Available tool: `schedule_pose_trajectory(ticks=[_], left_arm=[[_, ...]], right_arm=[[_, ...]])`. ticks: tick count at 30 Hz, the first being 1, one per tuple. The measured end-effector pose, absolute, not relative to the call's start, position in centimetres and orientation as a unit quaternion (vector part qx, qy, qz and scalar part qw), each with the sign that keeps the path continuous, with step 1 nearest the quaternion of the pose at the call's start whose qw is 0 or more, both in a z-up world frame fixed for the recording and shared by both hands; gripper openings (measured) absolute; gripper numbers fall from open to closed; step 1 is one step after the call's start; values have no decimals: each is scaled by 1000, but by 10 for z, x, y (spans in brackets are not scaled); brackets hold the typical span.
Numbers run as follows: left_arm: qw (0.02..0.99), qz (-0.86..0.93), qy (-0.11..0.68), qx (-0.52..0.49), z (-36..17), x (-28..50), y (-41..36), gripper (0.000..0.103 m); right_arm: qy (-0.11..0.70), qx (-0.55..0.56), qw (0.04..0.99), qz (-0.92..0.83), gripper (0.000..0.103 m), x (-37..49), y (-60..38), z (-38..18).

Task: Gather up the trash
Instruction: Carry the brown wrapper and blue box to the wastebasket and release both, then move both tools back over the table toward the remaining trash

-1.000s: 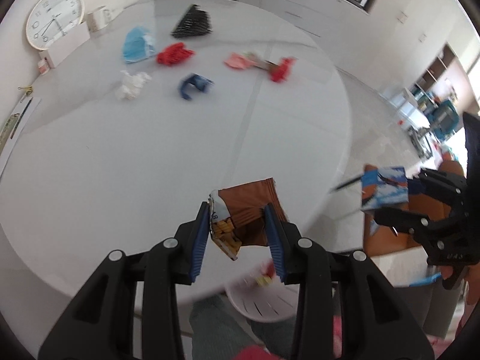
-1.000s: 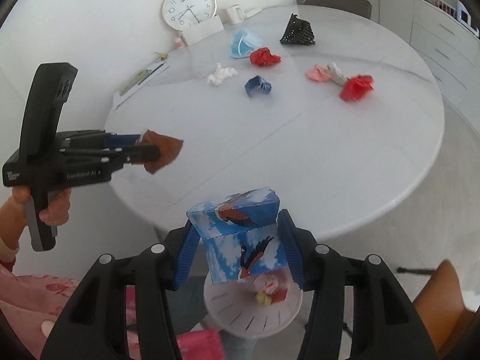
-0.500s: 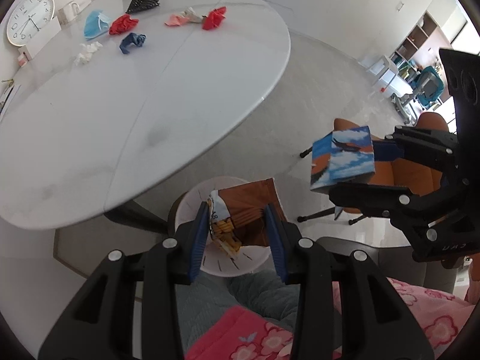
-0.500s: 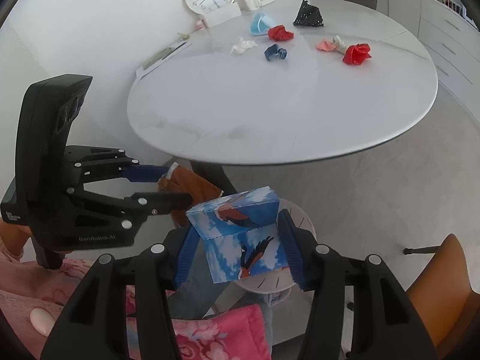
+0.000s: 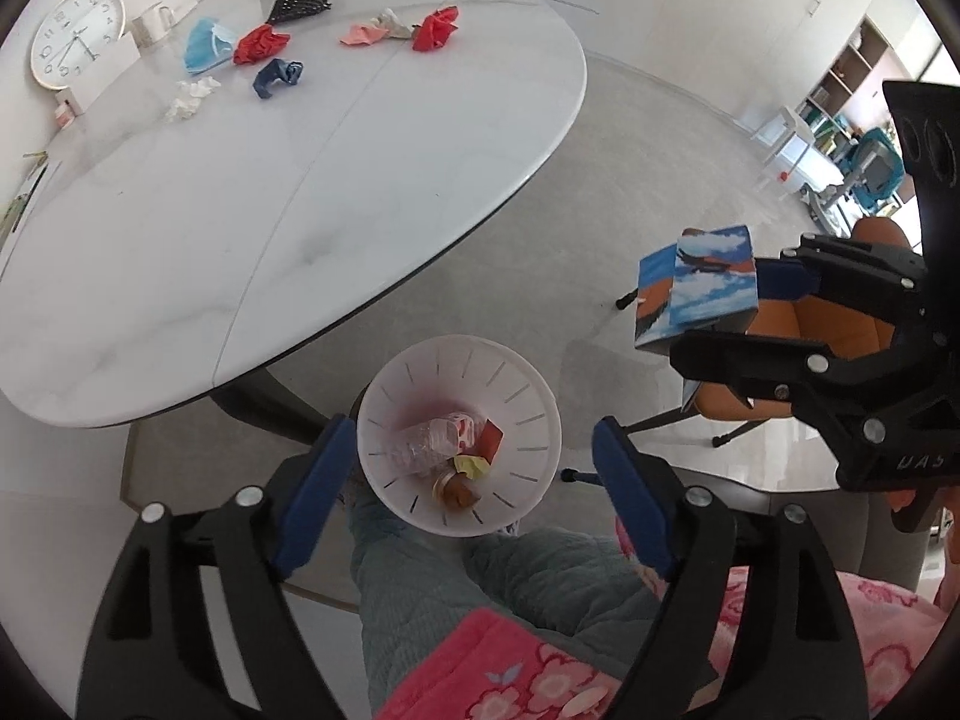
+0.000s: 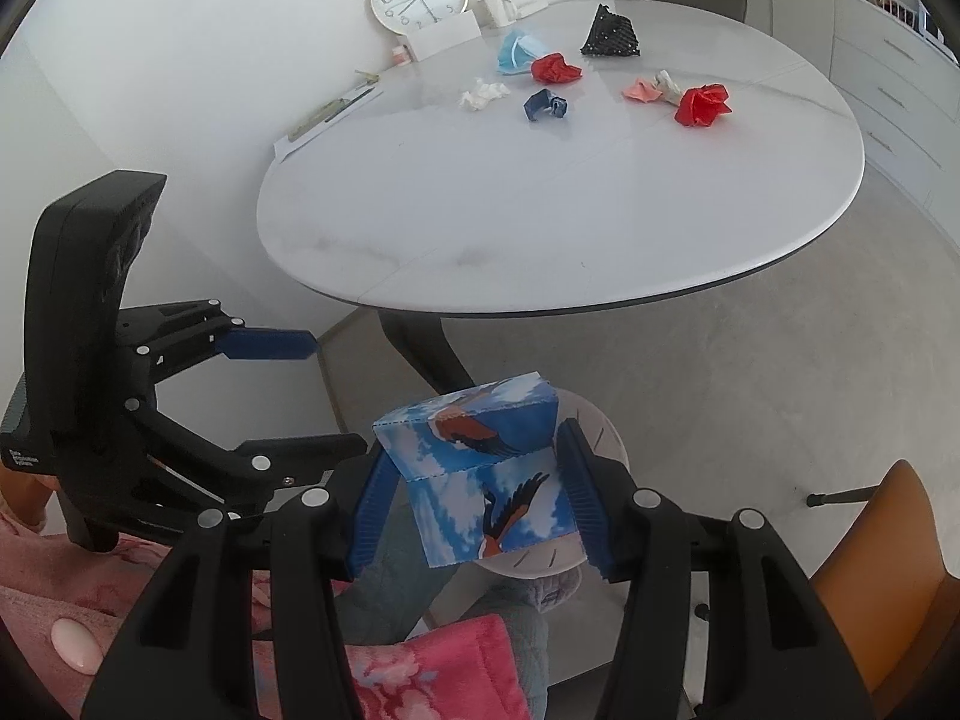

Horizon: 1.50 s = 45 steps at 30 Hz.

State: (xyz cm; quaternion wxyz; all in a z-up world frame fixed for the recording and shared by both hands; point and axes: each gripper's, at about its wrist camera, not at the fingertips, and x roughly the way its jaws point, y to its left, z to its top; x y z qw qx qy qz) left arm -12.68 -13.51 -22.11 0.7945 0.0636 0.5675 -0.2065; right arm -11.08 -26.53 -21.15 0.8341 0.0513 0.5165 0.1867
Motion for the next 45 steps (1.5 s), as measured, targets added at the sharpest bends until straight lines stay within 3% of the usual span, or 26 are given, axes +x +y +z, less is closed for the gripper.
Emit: schedule_pose_trajectory(ticks=[14,15,17,19,24,35,45], left_arm=[[813,-150,560,47,-206,-116,-107,91],[814,-143,561,42,-205,-114,-101,92],[816,-129,562,37,-205,-111,-92,92],[819,-114,561,33,-203,-107,-81,92],[829,-82,553,16,-195,-101,-62,93],[860,-40,509,10,-157,-61,-45,95],[860,-89,503,10,-151,12,-44,95]], right_arm=[[529,41,825,197,57,-109,-255,-226],[531,37,823,197,60,-108,-252,-230],[537,30,821,191,82,-107,-247,-239],[541,32,821,180,91,-104,-245,-243],[534,39,830,156,101,-100,-251,-233],[493,66,863,91,101,-57,-276,-178],[476,114,872,-2,101,3,-282,-161]])
